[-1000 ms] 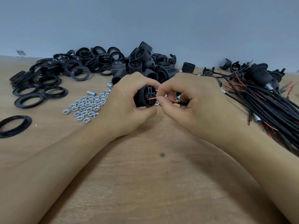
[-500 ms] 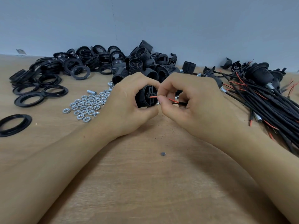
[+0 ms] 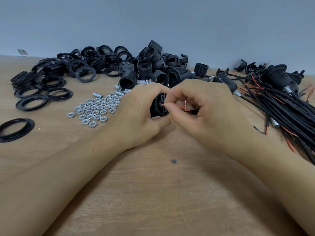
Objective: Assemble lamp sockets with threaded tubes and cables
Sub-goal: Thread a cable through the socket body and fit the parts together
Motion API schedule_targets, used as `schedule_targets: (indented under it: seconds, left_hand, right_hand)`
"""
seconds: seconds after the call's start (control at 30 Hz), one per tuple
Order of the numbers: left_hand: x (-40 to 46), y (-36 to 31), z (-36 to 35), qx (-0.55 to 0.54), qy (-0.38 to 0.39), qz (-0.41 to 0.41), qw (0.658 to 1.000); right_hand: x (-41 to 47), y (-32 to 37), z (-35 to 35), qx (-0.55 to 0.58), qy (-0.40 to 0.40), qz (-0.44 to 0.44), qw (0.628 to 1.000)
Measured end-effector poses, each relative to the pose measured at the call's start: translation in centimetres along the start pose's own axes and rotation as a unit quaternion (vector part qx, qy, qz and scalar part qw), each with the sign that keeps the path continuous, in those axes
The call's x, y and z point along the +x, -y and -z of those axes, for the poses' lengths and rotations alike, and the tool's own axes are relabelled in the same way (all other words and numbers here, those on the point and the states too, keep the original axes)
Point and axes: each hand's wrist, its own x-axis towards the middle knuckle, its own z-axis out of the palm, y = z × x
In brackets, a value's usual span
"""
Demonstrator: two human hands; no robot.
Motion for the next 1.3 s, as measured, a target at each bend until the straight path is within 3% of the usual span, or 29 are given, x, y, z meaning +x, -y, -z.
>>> schedule_targets:
  seconds: [0.13, 0.57, 0.73, 0.87, 0.97, 1.07, 1.2, 1.3]
  left_hand:
    - [-0.3, -0.2, -0.2, -0.03, -0.01, 0.031, 0.999]
    - [-0.4, -0.3, -0.1, 0.031, 0.036, 0.026, 0.999]
    - [-0.1, 0.1, 0.0, -0.013, 0.054, 0.102, 0.993]
    - [-0.1, 0.4, -0.1, -0.014, 0.04, 0.129, 0.991]
    - [0.0, 0.3, -0.1, -0.017, 0.033, 0.137, 0.99]
    - [0.0, 0.4, -0.2, -0.016, 0.029, 0.146, 0.989]
    - [0.0, 0.4, -0.1, -0.018, 0.022, 0.144, 0.989]
    - [0.0, 0.2, -0.1, -0.022, 0.023, 0.141, 0.989]
  right_hand:
    - [0.0, 0.0, 0.0, -0.022, 0.017, 0.011, 1.0]
    - [-0.1, -0.3, 0.0, -0.003, 0.061, 0.0, 0.998]
    - [0.6, -0.3, 1.3, 0.08, 0.101, -0.083, 0.988]
    - [1.1, -1.8, 5.3, 0.022, 0.097, -0.146, 0.984]
    - [1.1, -2.7, 7.9, -0.044, 0.223, -0.243, 0.943]
    - [0.7, -2.7, 8.7, -0.061, 0.37, -0.319, 0.871]
    - [0.3, -2.5, 9.7, -0.083, 0.45, -0.385, 0.802]
    - [0.3, -2.4, 9.5, -0.062, 0.462, -0.403, 0.787]
